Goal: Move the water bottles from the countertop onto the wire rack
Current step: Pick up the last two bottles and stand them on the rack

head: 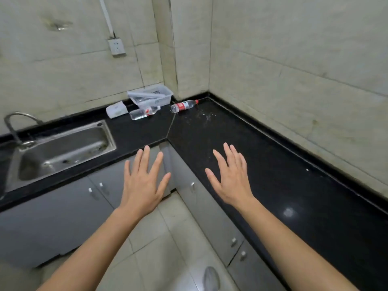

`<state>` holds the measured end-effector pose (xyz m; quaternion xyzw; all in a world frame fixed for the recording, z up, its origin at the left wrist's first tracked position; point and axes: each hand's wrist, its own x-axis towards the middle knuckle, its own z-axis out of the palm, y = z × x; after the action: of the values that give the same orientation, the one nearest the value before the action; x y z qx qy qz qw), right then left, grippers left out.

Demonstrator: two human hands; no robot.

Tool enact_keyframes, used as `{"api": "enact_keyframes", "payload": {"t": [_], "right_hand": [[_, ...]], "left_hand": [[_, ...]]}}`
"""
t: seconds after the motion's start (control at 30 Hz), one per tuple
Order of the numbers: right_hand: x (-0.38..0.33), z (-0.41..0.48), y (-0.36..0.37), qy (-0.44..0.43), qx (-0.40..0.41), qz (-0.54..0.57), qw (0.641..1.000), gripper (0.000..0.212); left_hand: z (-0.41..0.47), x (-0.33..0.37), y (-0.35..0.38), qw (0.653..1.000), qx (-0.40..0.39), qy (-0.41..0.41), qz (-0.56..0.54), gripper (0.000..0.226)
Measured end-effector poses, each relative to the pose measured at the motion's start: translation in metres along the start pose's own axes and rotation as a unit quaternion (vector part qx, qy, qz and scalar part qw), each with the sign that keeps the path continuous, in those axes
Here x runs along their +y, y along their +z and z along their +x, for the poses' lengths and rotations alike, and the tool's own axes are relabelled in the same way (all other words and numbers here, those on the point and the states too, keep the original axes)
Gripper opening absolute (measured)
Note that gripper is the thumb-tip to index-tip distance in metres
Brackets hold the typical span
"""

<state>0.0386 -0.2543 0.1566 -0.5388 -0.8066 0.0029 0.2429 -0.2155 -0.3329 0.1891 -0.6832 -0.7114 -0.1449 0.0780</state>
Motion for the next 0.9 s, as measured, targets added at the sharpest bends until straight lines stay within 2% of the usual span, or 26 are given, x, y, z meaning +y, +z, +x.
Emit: {"api": "enact_keyframes", "payload": {"t": [0.17, 0.3, 0.43, 0.63, 0.77, 0.9], "right_hand": [[0.004, 0.096, 0.077, 0.012, -0.024, 0.030, 0.999, 0.066], [0.021, 0.189, 0.128, 0.021, -0.081, 0.024, 0.996, 0.069], [0.034, 0.287, 0.150, 0.028, -0.101, 0.010, 0.994, 0.070], [0.022, 0.397, 0.193, 0.016, -0.120, 0.010, 0.993, 0.070], [0.007, 0.455, 0.237, 0.015, -0.164, -0.004, 0.986, 0.069], [-0.005, 0.508, 0.278, 0.042, -0.172, -0.016, 0.984, 0.070]], "left_hand": [[0.092, -0.051, 0.051, 0.999, -0.043, -0.005, 0.016, 0.072], [0.191, -0.084, 0.084, 0.995, -0.089, -0.034, 0.026, 0.069], [0.282, -0.108, 0.095, 0.995, -0.083, -0.038, 0.026, 0.070], [0.373, -0.162, 0.111, 0.996, -0.067, -0.051, 0.016, 0.069], [0.430, -0.211, 0.142, 0.993, -0.100, -0.058, 0.019, 0.069], [0.496, -0.263, 0.181, 0.991, -0.133, -0.027, 0.009, 0.064]]}}
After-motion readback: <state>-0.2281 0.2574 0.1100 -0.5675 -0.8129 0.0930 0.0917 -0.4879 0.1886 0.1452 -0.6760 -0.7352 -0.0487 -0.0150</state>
